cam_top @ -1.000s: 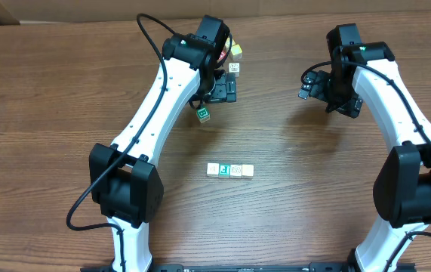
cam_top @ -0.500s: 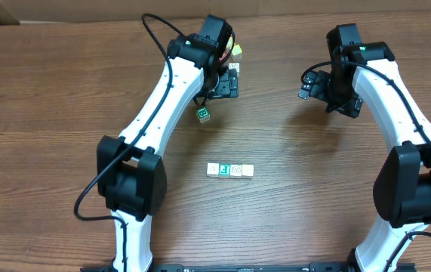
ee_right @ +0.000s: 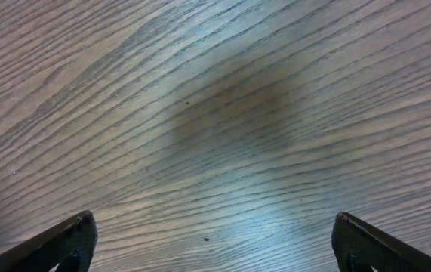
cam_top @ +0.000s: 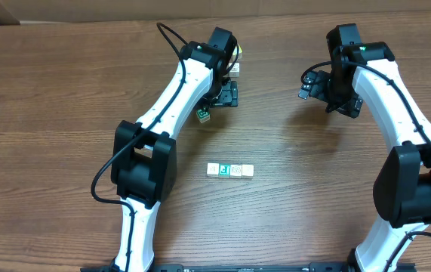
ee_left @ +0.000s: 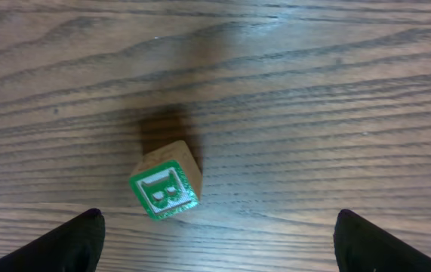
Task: Flip 5 blocks
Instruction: 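Move the left gripper down over the green B block, then grasp the green B block with the left gripper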
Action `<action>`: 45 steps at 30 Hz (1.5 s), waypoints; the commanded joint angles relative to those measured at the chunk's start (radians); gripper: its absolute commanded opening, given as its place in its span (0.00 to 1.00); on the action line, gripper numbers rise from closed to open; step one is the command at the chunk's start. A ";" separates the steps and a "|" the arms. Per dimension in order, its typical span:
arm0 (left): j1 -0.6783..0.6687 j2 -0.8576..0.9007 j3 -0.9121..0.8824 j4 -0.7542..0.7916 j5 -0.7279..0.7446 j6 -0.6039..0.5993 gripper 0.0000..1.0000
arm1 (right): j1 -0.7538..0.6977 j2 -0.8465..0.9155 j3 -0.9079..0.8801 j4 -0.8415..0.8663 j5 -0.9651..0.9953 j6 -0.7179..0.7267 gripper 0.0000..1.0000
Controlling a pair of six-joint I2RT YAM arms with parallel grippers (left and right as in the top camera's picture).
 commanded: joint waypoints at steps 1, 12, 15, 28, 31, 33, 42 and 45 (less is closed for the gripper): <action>-0.005 0.018 0.002 0.004 -0.077 0.024 0.86 | -0.001 -0.016 0.014 0.005 0.006 -0.006 1.00; -0.003 0.088 0.002 -0.050 -0.096 -0.051 0.68 | -0.001 -0.016 0.014 0.005 0.006 -0.006 1.00; 0.005 0.099 0.002 -0.048 -0.095 -0.087 0.70 | -0.001 -0.016 0.014 0.005 0.006 -0.006 1.00; 0.020 0.101 0.002 -0.039 -0.095 -0.154 0.45 | -0.001 -0.016 0.014 0.005 0.006 -0.006 1.00; 0.021 0.101 0.002 -0.039 -0.092 -0.168 0.42 | -0.001 -0.016 0.014 0.005 0.006 -0.006 1.00; 0.021 0.101 0.002 -0.043 -0.092 -0.168 0.44 | -0.001 -0.016 0.014 0.005 0.006 -0.006 1.00; 0.021 0.101 0.001 -0.052 -0.096 -0.208 0.45 | -0.001 -0.016 0.014 0.005 0.006 -0.006 1.00; 0.021 0.101 0.001 -0.048 -0.096 -0.226 0.44 | -0.001 -0.016 0.014 0.005 0.006 -0.006 1.00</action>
